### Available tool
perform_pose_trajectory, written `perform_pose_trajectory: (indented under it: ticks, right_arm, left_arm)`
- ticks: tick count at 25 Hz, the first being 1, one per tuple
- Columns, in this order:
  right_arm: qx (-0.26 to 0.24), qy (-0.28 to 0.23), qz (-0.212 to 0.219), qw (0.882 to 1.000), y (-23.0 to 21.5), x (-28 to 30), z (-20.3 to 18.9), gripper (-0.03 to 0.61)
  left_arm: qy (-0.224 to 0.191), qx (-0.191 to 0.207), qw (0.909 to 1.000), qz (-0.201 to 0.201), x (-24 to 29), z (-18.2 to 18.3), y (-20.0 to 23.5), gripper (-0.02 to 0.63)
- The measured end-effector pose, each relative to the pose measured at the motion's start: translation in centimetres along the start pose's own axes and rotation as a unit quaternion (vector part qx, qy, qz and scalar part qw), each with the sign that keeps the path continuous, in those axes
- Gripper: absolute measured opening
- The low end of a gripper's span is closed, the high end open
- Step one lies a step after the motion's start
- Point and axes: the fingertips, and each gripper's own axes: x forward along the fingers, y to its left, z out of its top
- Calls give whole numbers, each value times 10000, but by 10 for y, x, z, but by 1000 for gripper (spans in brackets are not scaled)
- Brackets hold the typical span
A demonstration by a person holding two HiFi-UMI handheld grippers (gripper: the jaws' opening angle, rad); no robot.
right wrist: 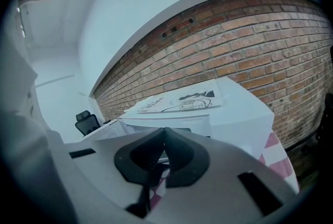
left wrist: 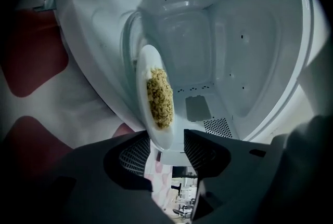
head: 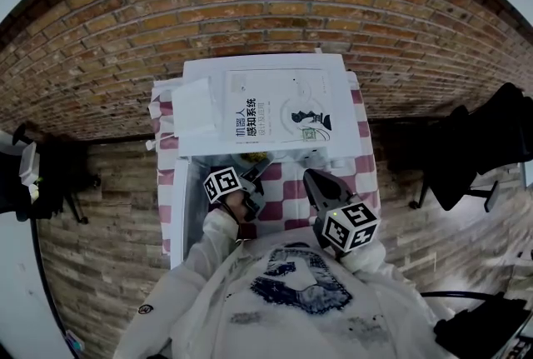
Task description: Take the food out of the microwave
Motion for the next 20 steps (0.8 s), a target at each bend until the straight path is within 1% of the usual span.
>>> perform_pose_trajectory:
  ticks: [3, 8, 10, 12, 13, 20]
  right_arm:
    - [8, -16, -29, 10000, -2, 0, 0, 14]
    - [45, -50, -64, 10000, -4, -2, 2, 14]
    - [75, -54, -72, 9999, -5, -2, 2, 14]
    - [91, -63, -78, 9999, -6, -2, 2, 14]
    - [93, -69, -78, 9999, -6, -3, 2, 14]
    - [103, -94, -89, 9999, -6, -4, 2, 14]
  left_arm:
    - [-20, -132, 9999, 11, 0, 1, 2, 202]
    - [38, -138, 9998, 150, -1, 0, 5, 175]
    - [42, -143, 9997, 191, -1, 0, 6, 153]
    - [-18, -221, 9996, 189, -2, 2, 7, 93]
    - [-44, -263, 9995, 184, -2, 3, 7, 78]
    - [-127, -491, 9987, 36, 0, 4, 7, 60]
